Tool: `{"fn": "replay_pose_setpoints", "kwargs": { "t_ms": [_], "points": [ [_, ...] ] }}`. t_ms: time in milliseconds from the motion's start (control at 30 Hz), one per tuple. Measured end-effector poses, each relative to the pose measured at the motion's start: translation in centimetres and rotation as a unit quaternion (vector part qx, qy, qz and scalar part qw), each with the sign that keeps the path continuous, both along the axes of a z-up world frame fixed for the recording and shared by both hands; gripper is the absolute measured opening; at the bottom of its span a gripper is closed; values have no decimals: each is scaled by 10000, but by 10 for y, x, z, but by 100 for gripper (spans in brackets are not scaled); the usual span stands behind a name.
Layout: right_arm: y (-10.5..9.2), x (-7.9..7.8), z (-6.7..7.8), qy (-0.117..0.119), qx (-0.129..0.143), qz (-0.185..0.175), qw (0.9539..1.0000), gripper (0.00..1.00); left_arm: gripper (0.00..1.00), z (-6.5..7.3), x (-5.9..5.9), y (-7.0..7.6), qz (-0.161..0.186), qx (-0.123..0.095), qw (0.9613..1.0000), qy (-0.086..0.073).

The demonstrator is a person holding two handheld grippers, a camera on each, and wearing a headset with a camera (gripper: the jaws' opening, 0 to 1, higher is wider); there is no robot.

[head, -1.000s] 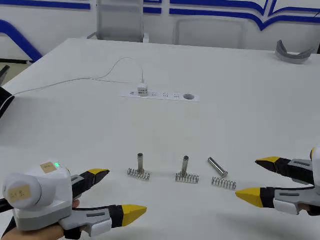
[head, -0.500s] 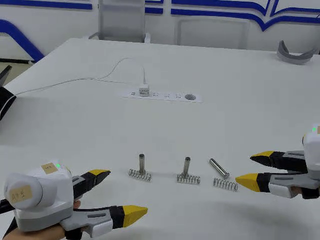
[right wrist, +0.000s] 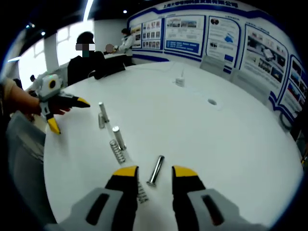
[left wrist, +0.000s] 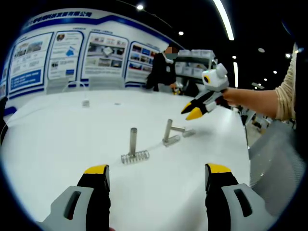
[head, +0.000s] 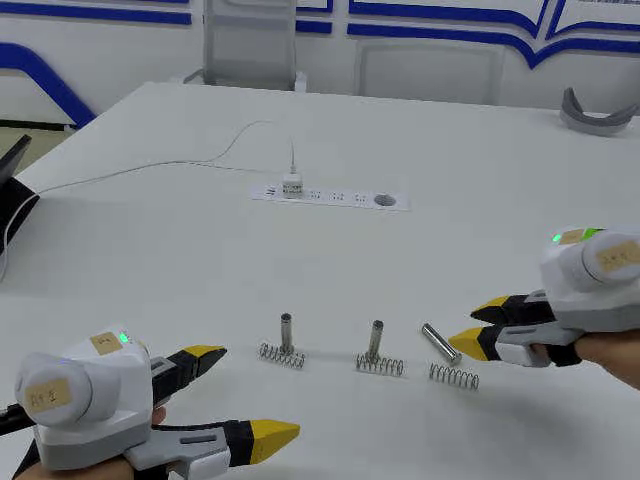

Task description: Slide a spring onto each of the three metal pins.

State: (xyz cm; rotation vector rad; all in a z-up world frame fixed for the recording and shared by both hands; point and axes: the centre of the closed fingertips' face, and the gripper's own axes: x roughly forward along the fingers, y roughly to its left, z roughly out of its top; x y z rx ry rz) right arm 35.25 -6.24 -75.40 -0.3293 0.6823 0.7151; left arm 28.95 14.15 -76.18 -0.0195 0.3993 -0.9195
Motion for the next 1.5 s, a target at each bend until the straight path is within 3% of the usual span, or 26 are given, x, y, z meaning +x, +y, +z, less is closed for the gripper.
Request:
{"fn": "replay_pose_setpoints", "kwargs": {
  "t_ms": [467, 867, 1500],
  "points": [
    [12, 25, -26, 446, -267, -331, 9981, 19, 82, 1, 1, 2, 14, 14, 10000, -25],
    [13, 29, -41, 737, -356, -506, 9954, 16, 81, 1, 0, 0, -21, 28, 10000, -28],
    [13, 30, -49, 1033, -520, -577, 9916, 11, 81, -1, 2, 3, 5, 15, 10000, -22]
  ]
}}
